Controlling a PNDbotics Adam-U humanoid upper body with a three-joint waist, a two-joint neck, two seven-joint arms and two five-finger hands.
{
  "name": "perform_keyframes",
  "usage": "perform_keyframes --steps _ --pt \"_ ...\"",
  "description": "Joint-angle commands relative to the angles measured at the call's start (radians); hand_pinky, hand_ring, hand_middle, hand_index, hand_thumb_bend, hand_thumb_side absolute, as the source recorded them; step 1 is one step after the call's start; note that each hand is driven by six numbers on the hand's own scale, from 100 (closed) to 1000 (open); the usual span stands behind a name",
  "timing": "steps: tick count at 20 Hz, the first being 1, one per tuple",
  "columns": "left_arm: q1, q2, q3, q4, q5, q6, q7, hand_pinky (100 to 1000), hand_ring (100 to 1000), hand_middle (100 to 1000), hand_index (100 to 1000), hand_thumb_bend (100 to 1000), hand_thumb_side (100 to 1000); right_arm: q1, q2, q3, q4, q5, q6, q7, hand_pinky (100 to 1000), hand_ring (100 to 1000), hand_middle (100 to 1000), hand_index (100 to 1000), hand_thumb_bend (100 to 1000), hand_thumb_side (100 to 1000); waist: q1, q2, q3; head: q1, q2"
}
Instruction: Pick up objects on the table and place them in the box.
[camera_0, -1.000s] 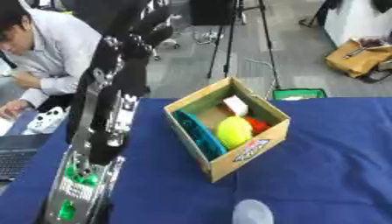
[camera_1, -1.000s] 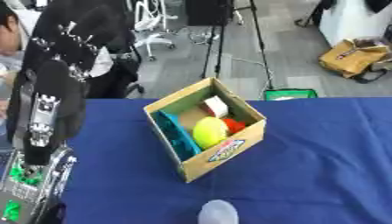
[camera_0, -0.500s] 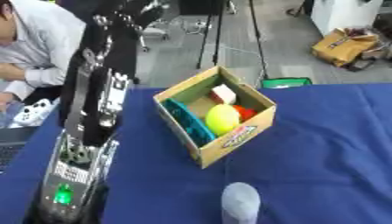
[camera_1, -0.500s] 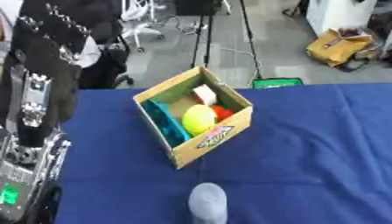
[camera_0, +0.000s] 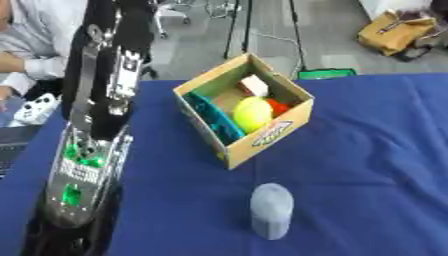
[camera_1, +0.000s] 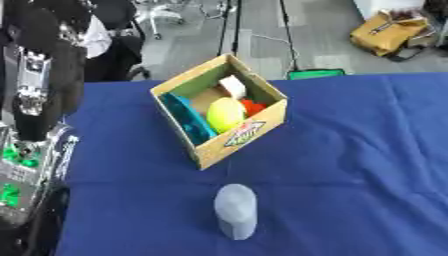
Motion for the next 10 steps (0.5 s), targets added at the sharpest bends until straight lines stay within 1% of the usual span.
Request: perform_keyframes --steps 1,2,3,5,6,7,10 --pt "-0.001 0.01 0.015 -0.015 0.014 -0.018 0.024 920 943 989 1000 100 745 0.007 0.019 -0.032 -0.018 0.046 -0.087 -0.057 827 895 753 836 130 1000 -0.003 -0.008 -0.004 0.017 -0.007" --pt "0.002 0.009 0.015 -0.015 0.019 -0.025 0.036 909 936 982 1000 100 746 0.016 0.035 -0.038 -0.018 0.07 -0.124 -0.088 818 886 753 837 100 1000 -0.001 -0.006 -0.004 0.019 -0.01" --pt "0.006 0.005 0.016 -0.015 0.027 -0.031 0.05 886 921 966 990 100 745 0.023 0.058 -0.05 -0.018 0.101 -0.157 -0.131 804 871 745 827 100 1000 0.001 -0.003 -0.004 0.022 -0.02" --pt "0.012 -0.002 0.015 -0.015 0.044 -0.04 0.078 842 886 936 959 100 751 0.04 0.105 -0.064 -0.018 0.175 -0.2 -0.222 788 846 731 813 100 1000 0.003 0.003 -0.001 0.026 -0.038" --pt "0.014 -0.005 0.014 -0.015 0.051 -0.043 0.092 825 866 923 946 100 753 0.047 0.127 -0.066 -0.018 0.213 -0.211 -0.266 782 834 721 805 100 1000 0.004 0.006 0.0 0.027 -0.046" --pt "0.018 -0.012 0.013 -0.015 0.061 -0.047 0.106 799 836 902 924 100 754 0.051 0.156 -0.07 -0.018 0.246 -0.217 -0.296 771 817 694 785 100 1000 0.006 0.009 0.003 0.031 -0.063" --pt "0.032 -0.026 0.009 -0.015 0.081 -0.058 0.134 779 813 885 905 100 759 0.055 0.206 -0.079 -0.018 0.297 -0.223 -0.321 762 801 669 765 100 1000 0.009 0.015 0.007 0.034 -0.094"
